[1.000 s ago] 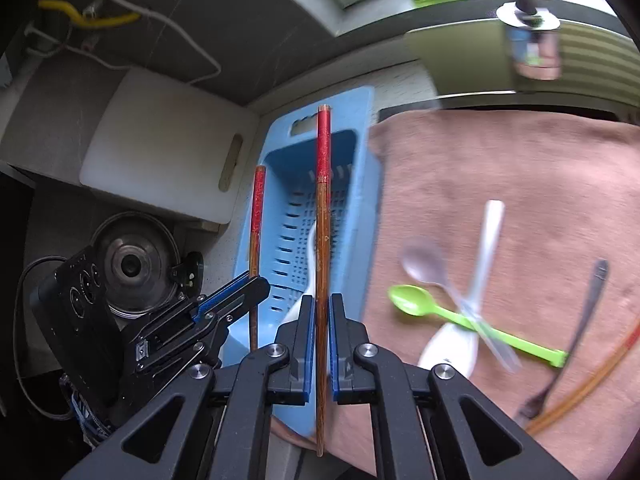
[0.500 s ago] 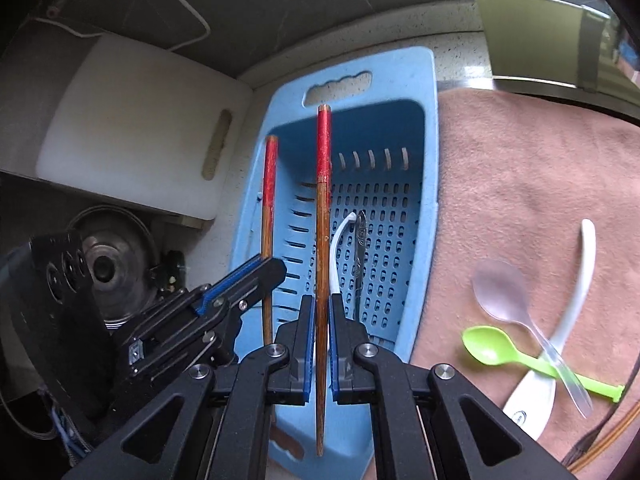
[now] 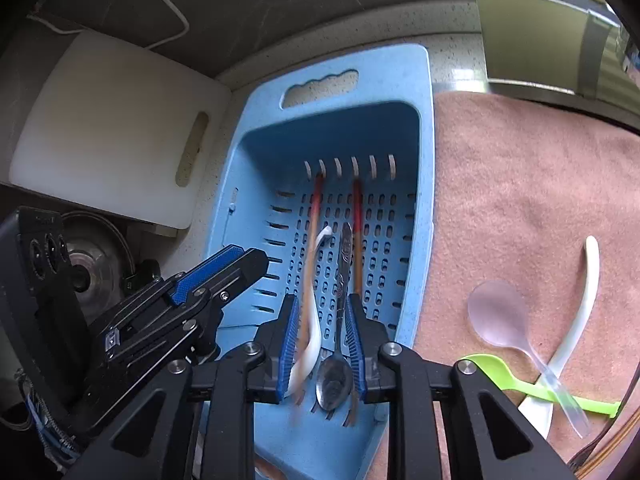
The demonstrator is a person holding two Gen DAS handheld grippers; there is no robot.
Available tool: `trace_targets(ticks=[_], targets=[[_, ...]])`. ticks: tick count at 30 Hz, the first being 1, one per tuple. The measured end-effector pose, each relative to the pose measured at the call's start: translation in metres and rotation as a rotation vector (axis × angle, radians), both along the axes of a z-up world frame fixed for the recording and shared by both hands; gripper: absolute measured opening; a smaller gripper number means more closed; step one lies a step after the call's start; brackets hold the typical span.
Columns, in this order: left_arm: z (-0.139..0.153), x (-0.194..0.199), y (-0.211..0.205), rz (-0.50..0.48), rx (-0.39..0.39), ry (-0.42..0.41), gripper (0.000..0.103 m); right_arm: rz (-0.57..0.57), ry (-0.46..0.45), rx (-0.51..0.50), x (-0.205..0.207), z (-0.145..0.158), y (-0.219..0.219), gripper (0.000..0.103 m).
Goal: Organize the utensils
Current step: 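Lower the chopsticks into the blue basket and open both grippers, then move both grippers back over the remaining chopsticks and metal fork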
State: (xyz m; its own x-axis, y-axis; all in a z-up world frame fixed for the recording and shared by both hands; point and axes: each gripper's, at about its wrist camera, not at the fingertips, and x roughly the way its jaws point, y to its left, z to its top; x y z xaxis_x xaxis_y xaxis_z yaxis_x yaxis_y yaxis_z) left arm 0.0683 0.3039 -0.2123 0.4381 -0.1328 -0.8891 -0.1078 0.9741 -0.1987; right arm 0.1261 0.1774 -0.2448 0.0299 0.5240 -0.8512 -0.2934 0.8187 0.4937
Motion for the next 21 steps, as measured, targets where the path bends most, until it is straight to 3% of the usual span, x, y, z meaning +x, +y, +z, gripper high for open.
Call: trace_targets(ticks=[9, 17, 20, 21], targets=[[0.019, -0.011, -0.008, -0.023, 0.036, -0.031, 0.02, 0.006, -0.069, 0.067, -0.012, 0.032, -0.038, 0.022], [0.059, -0.035, -0.042, -0.051, 0.062, -0.096, 0.02, 0.018, -0.161, 0.111, -0.025, 0.066, -0.104, 0.026], [0.072, -0.043, -0.059, -0.066, 0.079, -0.119, 0.02, 0.001, -0.183, 0.12, -0.024, 0.077, -0.134, 0.035], [0.076, -0.045, -0.067, -0.075, 0.077, -0.126, 0.02, 0.0, -0.192, 0.119, -0.024, 0.079, -0.141, 0.043]])
